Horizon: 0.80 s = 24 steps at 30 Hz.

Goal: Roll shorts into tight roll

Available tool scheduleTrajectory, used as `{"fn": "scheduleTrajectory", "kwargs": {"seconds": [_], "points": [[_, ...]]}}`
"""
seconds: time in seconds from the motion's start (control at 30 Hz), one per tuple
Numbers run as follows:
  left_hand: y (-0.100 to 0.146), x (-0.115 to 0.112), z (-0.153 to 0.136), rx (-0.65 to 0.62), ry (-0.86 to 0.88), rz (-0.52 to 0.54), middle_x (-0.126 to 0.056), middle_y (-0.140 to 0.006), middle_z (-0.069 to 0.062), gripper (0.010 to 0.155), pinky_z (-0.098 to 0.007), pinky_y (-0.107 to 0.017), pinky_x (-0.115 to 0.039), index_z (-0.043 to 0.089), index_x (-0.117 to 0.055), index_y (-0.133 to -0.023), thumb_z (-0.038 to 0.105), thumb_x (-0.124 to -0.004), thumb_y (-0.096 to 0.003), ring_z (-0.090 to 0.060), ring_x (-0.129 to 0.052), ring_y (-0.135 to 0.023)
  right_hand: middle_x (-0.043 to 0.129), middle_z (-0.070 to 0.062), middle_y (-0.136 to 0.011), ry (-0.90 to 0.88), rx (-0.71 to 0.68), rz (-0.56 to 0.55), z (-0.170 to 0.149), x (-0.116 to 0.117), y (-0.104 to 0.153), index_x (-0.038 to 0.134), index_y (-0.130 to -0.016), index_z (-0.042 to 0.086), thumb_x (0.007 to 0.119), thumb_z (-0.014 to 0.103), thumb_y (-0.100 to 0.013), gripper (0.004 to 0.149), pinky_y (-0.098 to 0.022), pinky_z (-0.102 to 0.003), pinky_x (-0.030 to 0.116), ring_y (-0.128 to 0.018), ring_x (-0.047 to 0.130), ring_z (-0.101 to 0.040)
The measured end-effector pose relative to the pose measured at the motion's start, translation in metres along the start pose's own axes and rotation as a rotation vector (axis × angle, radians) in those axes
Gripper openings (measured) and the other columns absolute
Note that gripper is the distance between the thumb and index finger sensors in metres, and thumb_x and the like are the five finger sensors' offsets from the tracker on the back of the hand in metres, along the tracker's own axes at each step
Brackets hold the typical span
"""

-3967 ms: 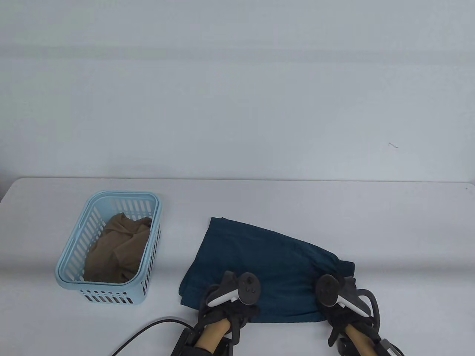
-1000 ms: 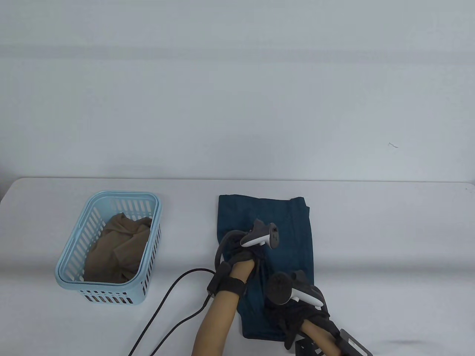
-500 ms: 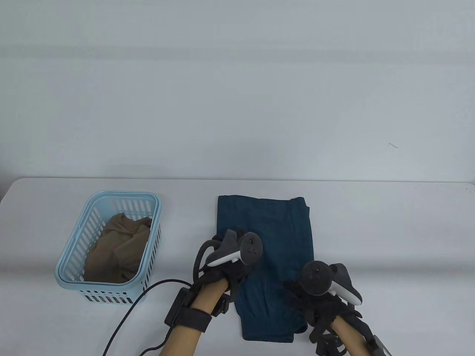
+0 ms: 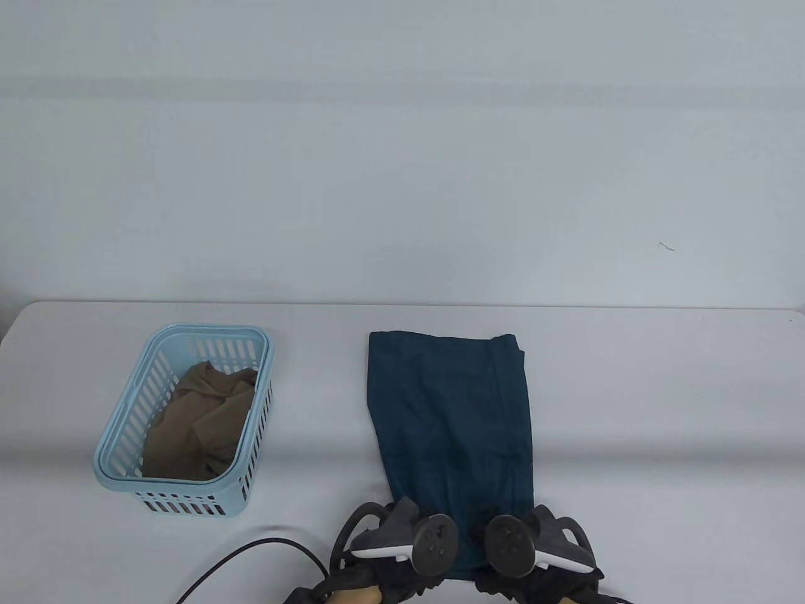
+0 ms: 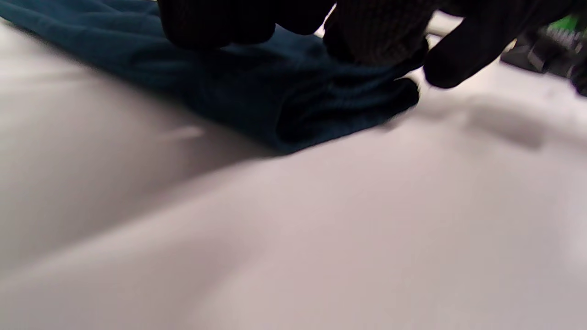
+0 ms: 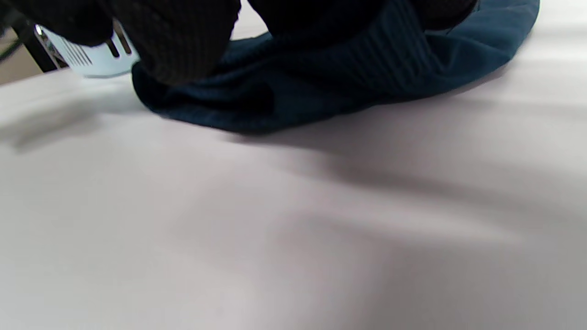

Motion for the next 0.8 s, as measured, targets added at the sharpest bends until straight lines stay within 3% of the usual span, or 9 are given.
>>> {"fn": "scheduleTrajectory", "kwargs": {"seconds": [0.1, 0.17, 0.3, 0.4, 0.57, 0.67, 0.8], "points": [[-0.004, -0.018, -0.001, 0.003, -0.082, -0.04, -0.049, -0.109, -0.024, 0.071, -0.071, -0.069, -0.045, 0.009, -0.041, -0.108, 0.039, -0.07, -0.0512, -0.045, -0.062, -0.098, 0.044, -0.019, -0.106, 0.057, 0.025, 0.038, 0.002, 0.009, -0.004, 0.039, -0.106, 0.01, 0.074, 0.042, -0.047, 0.075, -0.07, -0.057, 0.044, -0.093, 0.052, -0.04], [-0.008, -0.028, -0.003, 0.017, -0.084, -0.086, -0.039, -0.109, -0.024, 0.077, -0.071, -0.069, -0.042, 0.007, -0.029, -0.108, 0.038, -0.07, -0.0512, -0.045, -0.054, -0.099, 0.04, -0.019, -0.106, 0.085, 0.04, 0.05, 0.002, 0.013, -0.007, 0.035, -0.105, 0.01, 0.074, 0.039, -0.048, 0.076, -0.071, -0.057, 0.043, -0.093, 0.05, -0.039], [-0.014, -0.033, -0.003, 0.036, -0.129, -0.099, -0.032, -0.106, -0.023, 0.08, -0.071, -0.069, -0.038, 0.005, -0.022, -0.107, 0.036, -0.07, -0.0515, -0.043, -0.049, -0.096, 0.039, -0.017, -0.105, 0.103, 0.049, 0.017, 0.0, 0.017, -0.009, 0.033, -0.104, 0.013, 0.074, 0.033, -0.049, 0.072, -0.071, -0.057, 0.043, -0.092, 0.049, -0.037], [-0.012, -0.026, -0.003, 0.01, -0.147, -0.039, -0.042, -0.106, -0.022, 0.075, -0.069, -0.069, -0.044, 0.005, -0.03, -0.107, 0.036, -0.069, -0.0505, -0.042, -0.057, -0.095, 0.051, -0.015, -0.102, 0.098, 0.027, -0.046, -0.002, 0.009, -0.009, 0.044, -0.102, 0.014, 0.072, 0.031, -0.05, 0.061, -0.069, -0.055, 0.049, -0.089, 0.059, -0.035], [-0.004, -0.007, -0.014, 0.003, 0.043, 0.065, -0.069, -0.103, -0.019, 0.061, -0.068, -0.068, -0.055, 0.01, -0.055, -0.105, 0.032, -0.07, -0.0501, -0.04, -0.079, -0.09, 0.063, -0.013, -0.1, -0.002, 0.009, -0.064, -0.01, 0.002, -0.005, 0.055, -0.101, 0.016, 0.072, 0.032, -0.049, 0.057, -0.068, -0.058, 0.052, -0.087, 0.068, -0.033], [-0.001, -0.001, -0.021, 0.012, 0.12, 0.091, -0.081, -0.098, -0.017, 0.057, -0.068, -0.067, -0.056, 0.012, -0.062, -0.103, 0.031, -0.069, -0.0501, -0.036, -0.089, -0.084, 0.073, -0.012, -0.096, -0.061, -0.013, -0.104, -0.013, -0.004, -0.001, 0.061, -0.1, 0.021, 0.073, 0.031, -0.048, 0.055, -0.069, -0.062, 0.05, -0.082, 0.078, -0.032], [-0.001, -0.001, -0.024, 0.016, 0.165, 0.081, -0.088, -0.092, -0.014, 0.055, -0.071, -0.067, -0.054, 0.014, -0.061, -0.103, 0.03, -0.066, -0.0509, -0.033, -0.096, -0.077, 0.077, -0.011, -0.095, -0.17, -0.011, -0.029, -0.019, -0.004, -0.001, 0.056, -0.104, 0.023, 0.066, 0.032, -0.051, 0.055, -0.069, -0.067, 0.043, -0.081, 0.079, -0.032]]}}
Point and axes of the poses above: the tracker on the back of each hand, its own z axis roughly to the thumb side, its own y axis roughly from the fingertips to the wrist, x = y × z, the point moved 4 cm from there along -y, roughly from the wrist to the fingertips
